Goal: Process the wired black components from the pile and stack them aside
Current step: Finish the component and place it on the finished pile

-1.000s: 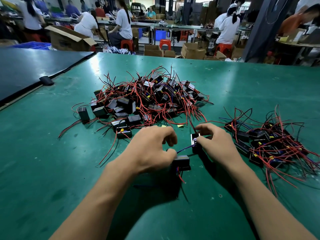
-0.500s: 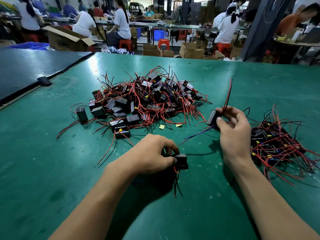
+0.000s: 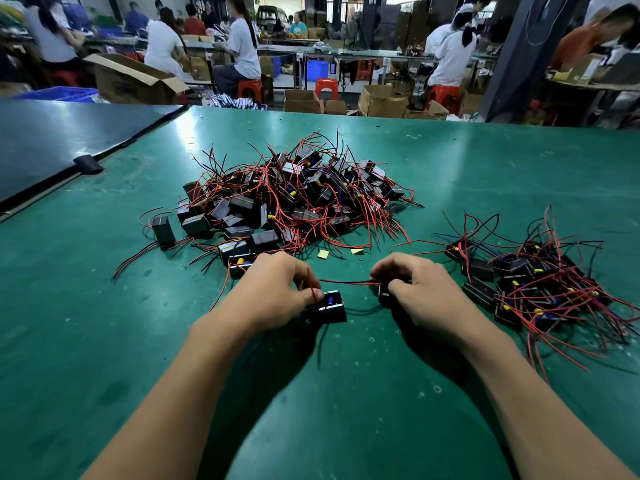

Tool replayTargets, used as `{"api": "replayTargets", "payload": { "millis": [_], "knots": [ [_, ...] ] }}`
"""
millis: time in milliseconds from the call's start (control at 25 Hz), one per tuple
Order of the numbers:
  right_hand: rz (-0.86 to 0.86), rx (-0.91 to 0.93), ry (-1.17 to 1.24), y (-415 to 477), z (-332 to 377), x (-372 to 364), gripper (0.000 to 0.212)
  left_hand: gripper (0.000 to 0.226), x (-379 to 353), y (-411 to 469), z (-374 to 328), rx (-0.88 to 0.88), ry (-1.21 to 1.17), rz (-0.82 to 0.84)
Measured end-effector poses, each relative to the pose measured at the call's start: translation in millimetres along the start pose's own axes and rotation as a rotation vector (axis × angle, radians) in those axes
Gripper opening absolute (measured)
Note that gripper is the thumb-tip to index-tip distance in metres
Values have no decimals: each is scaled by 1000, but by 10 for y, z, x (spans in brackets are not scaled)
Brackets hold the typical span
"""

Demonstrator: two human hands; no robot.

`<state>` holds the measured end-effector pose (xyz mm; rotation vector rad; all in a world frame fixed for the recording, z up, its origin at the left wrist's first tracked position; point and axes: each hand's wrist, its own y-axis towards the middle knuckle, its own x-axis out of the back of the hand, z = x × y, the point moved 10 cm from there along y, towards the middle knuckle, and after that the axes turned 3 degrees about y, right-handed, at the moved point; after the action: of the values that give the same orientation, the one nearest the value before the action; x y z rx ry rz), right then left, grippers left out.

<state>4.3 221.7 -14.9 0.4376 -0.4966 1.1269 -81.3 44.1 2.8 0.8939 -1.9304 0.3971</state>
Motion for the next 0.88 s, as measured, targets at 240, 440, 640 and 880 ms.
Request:
{"api": "replayTargets", "payload": {
  "millis": [240, 440, 640, 880],
  "knots": [
    [-28, -6, -154, -35, 84, 82, 41, 29, 320, -68, -115, -35, -90, -294],
    [-181, 263, -147, -123, 419, 135, 22, 32, 545, -187, -252, -85, -176, -493],
    [-66, 389, -358, -166, 511, -279, 18, 22, 197, -95, -208, -23, -155, -254],
    [-269, 361, -108, -156, 405, -70, 9, 22, 171, -109, -218, -13, -281, -308]
  ]
}}
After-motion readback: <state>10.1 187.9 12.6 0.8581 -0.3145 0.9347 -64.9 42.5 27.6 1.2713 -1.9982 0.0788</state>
